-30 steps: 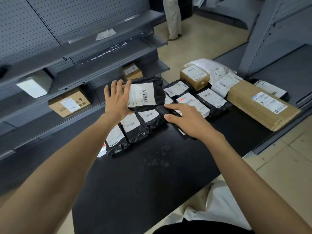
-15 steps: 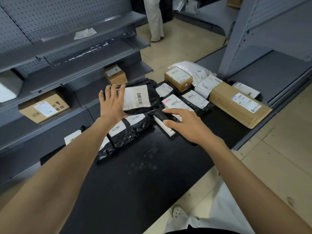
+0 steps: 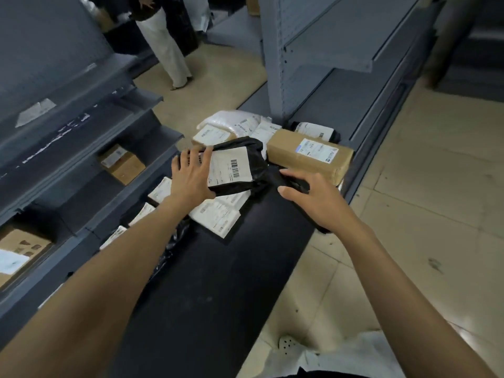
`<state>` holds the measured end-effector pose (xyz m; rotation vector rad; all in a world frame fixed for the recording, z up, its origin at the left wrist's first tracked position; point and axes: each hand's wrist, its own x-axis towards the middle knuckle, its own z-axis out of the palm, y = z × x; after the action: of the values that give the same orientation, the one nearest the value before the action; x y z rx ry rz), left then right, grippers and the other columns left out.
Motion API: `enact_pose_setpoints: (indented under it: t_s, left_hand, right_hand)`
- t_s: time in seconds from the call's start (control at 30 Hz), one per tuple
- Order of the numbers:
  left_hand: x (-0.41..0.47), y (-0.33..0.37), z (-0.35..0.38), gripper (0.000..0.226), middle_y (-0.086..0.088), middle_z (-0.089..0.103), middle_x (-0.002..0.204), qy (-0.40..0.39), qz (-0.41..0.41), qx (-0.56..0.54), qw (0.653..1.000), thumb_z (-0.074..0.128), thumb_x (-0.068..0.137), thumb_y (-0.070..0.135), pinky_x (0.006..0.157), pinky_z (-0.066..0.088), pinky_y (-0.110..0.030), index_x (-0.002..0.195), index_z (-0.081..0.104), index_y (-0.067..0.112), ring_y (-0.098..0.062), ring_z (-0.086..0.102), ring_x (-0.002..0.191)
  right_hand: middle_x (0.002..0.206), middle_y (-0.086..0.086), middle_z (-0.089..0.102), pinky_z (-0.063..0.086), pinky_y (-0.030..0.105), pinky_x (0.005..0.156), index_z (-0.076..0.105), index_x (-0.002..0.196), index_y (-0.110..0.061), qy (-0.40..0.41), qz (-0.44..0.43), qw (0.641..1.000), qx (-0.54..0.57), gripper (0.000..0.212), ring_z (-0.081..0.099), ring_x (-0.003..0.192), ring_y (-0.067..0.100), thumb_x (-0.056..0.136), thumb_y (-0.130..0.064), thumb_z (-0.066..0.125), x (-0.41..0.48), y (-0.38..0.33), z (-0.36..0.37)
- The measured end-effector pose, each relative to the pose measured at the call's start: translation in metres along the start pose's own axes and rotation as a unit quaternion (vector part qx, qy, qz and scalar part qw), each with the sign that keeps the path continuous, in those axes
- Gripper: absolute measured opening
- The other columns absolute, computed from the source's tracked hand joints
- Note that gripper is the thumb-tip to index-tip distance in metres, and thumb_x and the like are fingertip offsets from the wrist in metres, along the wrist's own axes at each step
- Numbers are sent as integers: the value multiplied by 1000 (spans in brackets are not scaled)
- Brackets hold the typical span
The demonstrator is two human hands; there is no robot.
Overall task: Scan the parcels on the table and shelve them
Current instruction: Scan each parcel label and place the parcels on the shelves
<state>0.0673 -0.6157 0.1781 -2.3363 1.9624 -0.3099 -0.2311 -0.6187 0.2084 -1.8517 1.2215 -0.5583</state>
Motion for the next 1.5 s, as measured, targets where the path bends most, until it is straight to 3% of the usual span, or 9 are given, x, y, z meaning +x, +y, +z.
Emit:
enact_pose_setpoints:
  t_s: [0.13, 0.37, 0.5, 0.6, 0.73, 0.9, 1.1, 1.37, 1.5]
  left_hand:
    - [38, 95, -4, 126, -15, 31, 147, 9, 92, 6, 996, 85, 54, 59, 112, 26, -55, 153, 19, 17, -39, 30, 135]
    - [76, 310, -25, 126, -16, 36, 143, 11, 226, 19, 974, 92, 46, 44, 110, 31, -55, 151, 27, 16, -38, 36, 129]
    - [81, 457, -55, 125, -15, 33, 143, 26, 323, 2, 946, 93, 50, 43, 110, 27, -53, 151, 25, 16, -36, 32, 132]
    - [76, 560, -76, 124, -13, 31, 144, 49, 410, 9, 911, 91, 54, 43, 113, 23, -52, 153, 21, 15, -35, 30, 134]
    - [79, 660, -98, 122, -11, 31, 145, 68, 479, 24, 875, 89, 56, 44, 116, 22, -52, 152, 19, 17, -33, 31, 134]
    - [126, 721, -115, 123, -12, 33, 144, 87, 517, 39, 851, 90, 53, 45, 115, 21, -53, 152, 22, 16, -34, 32, 133]
    - [218, 765, -103, 124, -10, 30, 144, 55, 506, 53, 859, 89, 54, 46, 114, 23, -55, 152, 19, 18, -33, 29, 134]
    - [421, 819, -110, 125, -12, 26, 147, 45, 484, 5, 874, 89, 55, 46, 113, 25, -58, 153, 16, 19, -34, 27, 135]
    - [525, 840, -112, 125, -11, 24, 147, 49, 456, -9, 889, 89, 56, 45, 114, 23, -56, 153, 15, 18, -35, 25, 136]
  right_hand:
    - [131, -16, 63, 44, 38, 104, 59, 135, -39, 63, 41, 997, 13, 42, 56, 122, 12, 93, -42, 63, -28, 50, -61]
    - [122, -11, 67, 47, 44, 103, 63, 132, -33, 175, 124, 976, 31, 40, 61, 114, 16, 92, -38, 65, -111, 159, -193]
    - [118, -12, 67, 52, 39, 92, 62, 131, -36, 250, 181, 951, 37, 39, 64, 102, 18, 92, -40, 66, -173, 222, -277]
    - [126, -11, 66, 45, 28, 94, 63, 132, -33, 300, 200, 932, 30, 40, 60, 116, 15, 93, -38, 66, -212, 266, -331]
    - [131, -14, 64, 42, 28, 100, 62, 132, -35, 350, 227, 907, 51, 42, 56, 124, 11, 91, -43, 65, -243, 310, -387]
    - [121, -13, 67, 46, 34, 96, 63, 129, -39, 373, 246, 892, 67, 37, 59, 113, 17, 92, -41, 63, -237, 346, -429]
    - [121, -11, 66, 46, 37, 97, 60, 132, -38, 369, 261, 890, 64, 41, 59, 111, 18, 92, -43, 63, -169, 377, -481]
    - [118, -11, 68, 50, 38, 96, 60, 133, -37, 366, 239, 898, 42, 42, 65, 104, 18, 92, -44, 64, 19, 402, -582]
    - [126, -12, 66, 49, 37, 98, 58, 134, -40, 350, 225, 909, 33, 44, 62, 111, 16, 91, -46, 64, 111, 420, -619]
